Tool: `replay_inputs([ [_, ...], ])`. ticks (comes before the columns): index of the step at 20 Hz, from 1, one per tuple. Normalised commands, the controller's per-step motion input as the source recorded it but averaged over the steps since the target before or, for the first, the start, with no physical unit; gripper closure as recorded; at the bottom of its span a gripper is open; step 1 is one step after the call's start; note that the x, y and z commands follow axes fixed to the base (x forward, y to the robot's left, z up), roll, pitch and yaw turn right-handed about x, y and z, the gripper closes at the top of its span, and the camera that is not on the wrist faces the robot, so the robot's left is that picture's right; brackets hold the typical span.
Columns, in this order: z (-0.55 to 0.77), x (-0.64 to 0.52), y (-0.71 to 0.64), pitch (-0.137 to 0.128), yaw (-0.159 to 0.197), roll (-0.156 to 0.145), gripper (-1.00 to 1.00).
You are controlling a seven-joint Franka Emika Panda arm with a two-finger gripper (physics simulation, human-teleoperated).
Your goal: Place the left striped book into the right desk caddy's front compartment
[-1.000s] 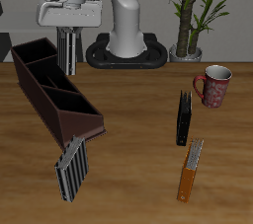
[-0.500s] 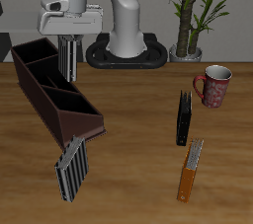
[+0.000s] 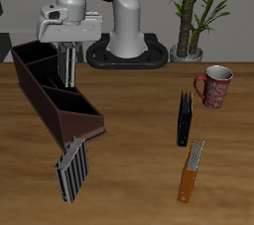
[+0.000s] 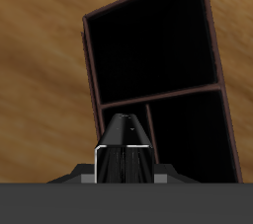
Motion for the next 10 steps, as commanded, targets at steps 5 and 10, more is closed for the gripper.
replay_inputs([
  [5,-0.21,0.08,-0.04,0.031,-0.009,-0.012,1.0],
  [10,-0.19,0.09,-0.02,0.034,-0.007,0.001,1.0],
])
